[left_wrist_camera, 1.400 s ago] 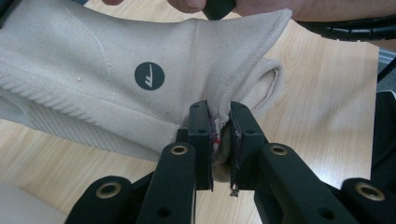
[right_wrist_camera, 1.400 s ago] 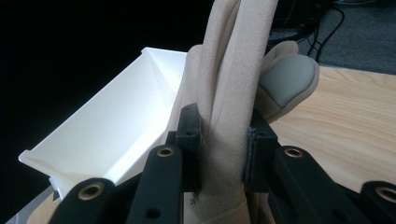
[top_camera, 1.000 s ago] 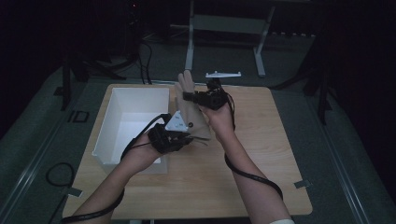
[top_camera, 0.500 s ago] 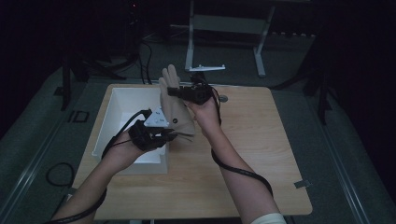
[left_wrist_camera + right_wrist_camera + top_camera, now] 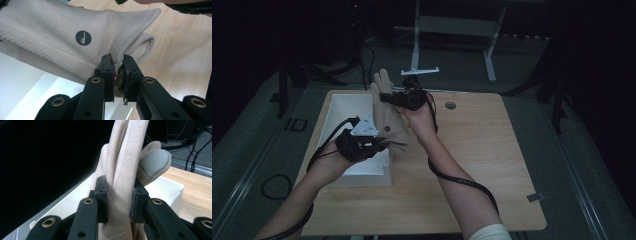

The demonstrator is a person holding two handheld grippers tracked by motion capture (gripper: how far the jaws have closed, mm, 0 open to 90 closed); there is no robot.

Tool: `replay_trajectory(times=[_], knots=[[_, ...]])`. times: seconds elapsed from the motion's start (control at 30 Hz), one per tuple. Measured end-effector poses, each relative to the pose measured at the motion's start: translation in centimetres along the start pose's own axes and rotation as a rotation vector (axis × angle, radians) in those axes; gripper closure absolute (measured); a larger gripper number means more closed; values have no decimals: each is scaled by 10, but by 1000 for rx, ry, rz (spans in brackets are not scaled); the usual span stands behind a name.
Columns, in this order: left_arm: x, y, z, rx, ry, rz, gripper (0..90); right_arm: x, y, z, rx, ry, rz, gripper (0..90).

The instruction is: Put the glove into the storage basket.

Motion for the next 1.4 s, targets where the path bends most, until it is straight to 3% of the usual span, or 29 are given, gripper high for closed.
replay_trajectory(times=[0.53, 0.83, 1.03, 1.23, 1.4], knots=[[-21, 7, 40, -33, 71, -35, 816, -13, -48, 5, -45, -9, -5, 724], [-24, 4, 55, -81, 86, -36, 816, -14, -67, 14, -83, -19, 18, 724], [-27, 1, 68, -99, 120, -32, 815, -12, -82, 25, -117, -32, 28, 724], [-23, -2, 80, -122, 129, -61, 815, -11, -92, 35, -146, -47, 41, 723], [-23, -6, 87, -140, 159, -75, 814, -12, -101, 42, -178, -47, 67, 723]])
Point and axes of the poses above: each handheld gripper's, and its own axes: y roughly backward along the jaws, z roughly out of its underside, x roughly to its right, the point moved 4 cm from there along -y, roughly forward along the jaws, and after that the axes turned 6 degrees about -z, right-handed, at the moved point
